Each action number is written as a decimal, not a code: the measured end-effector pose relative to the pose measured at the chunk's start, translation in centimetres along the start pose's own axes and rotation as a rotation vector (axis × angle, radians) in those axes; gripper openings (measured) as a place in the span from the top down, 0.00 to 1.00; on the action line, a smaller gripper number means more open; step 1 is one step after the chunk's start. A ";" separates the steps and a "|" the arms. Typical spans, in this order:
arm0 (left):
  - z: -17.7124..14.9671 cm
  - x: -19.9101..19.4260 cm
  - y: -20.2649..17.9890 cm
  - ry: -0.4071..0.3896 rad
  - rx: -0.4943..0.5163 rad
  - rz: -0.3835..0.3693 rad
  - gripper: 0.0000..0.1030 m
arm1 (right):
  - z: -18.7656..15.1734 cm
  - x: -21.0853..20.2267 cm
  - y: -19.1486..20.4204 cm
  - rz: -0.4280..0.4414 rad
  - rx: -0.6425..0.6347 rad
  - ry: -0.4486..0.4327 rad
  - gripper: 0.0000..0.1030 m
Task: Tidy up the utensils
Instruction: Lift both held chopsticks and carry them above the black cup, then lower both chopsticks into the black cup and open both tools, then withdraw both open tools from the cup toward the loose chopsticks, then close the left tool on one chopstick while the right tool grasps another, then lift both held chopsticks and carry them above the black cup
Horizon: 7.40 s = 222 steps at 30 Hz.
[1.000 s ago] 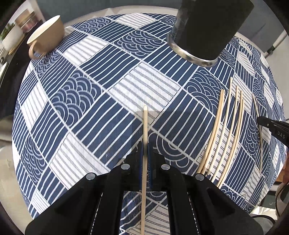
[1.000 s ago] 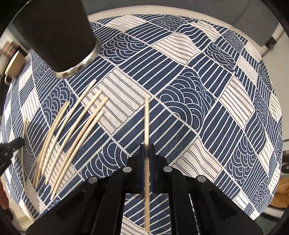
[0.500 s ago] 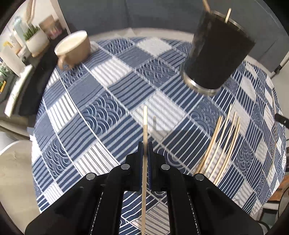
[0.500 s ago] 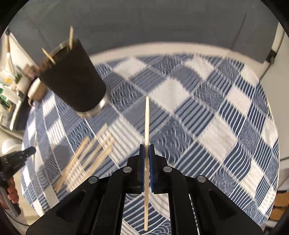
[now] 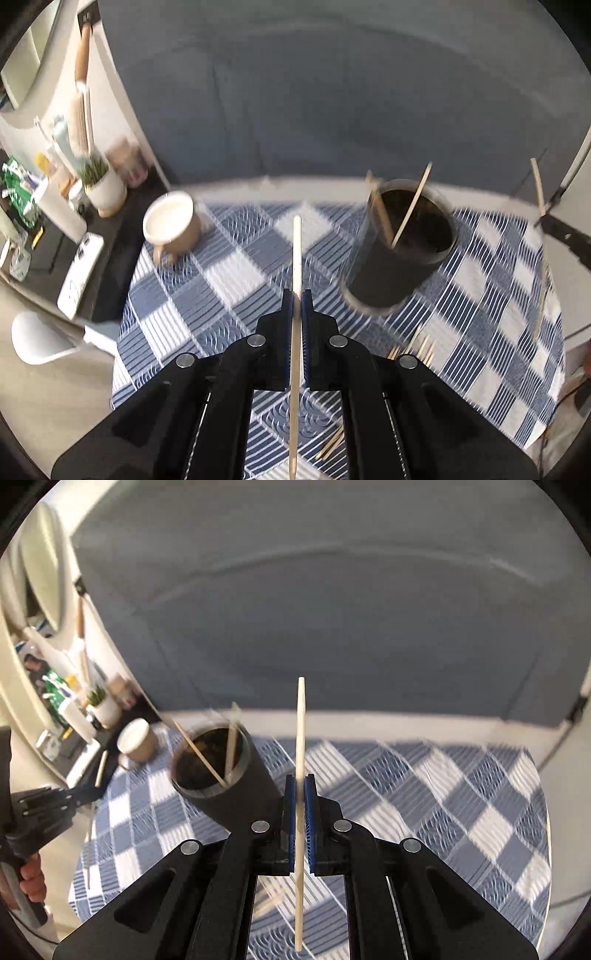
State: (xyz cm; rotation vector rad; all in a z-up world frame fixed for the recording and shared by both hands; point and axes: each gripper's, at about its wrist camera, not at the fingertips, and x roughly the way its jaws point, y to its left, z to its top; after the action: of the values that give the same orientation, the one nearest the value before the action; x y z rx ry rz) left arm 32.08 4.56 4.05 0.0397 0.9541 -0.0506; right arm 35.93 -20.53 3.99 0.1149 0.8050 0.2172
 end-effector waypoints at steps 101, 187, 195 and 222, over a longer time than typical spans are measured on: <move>-5.4 6.6 -0.7 0.012 0.121 -0.300 0.27 | -7.6 3.7 3.2 -0.010 -0.103 0.059 0.16; -13.6 16.9 -4.6 0.278 0.475 -0.244 0.06 | -19.6 14.4 3.9 -0.330 0.283 0.613 0.07; -14.1 15.2 -2.4 0.265 0.366 -0.206 0.56 | -20.7 11.0 4.3 -0.314 0.224 0.568 0.71; -15.6 9.0 3.3 0.346 0.011 -0.087 0.95 | -23.3 3.4 -4.1 -0.153 0.206 0.539 0.96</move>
State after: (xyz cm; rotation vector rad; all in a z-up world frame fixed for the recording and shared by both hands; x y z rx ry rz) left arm 24.74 8.49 -12.29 0.0172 1.3011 -0.1325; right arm 21.94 -23.24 -15.25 0.1913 1.3676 0.0153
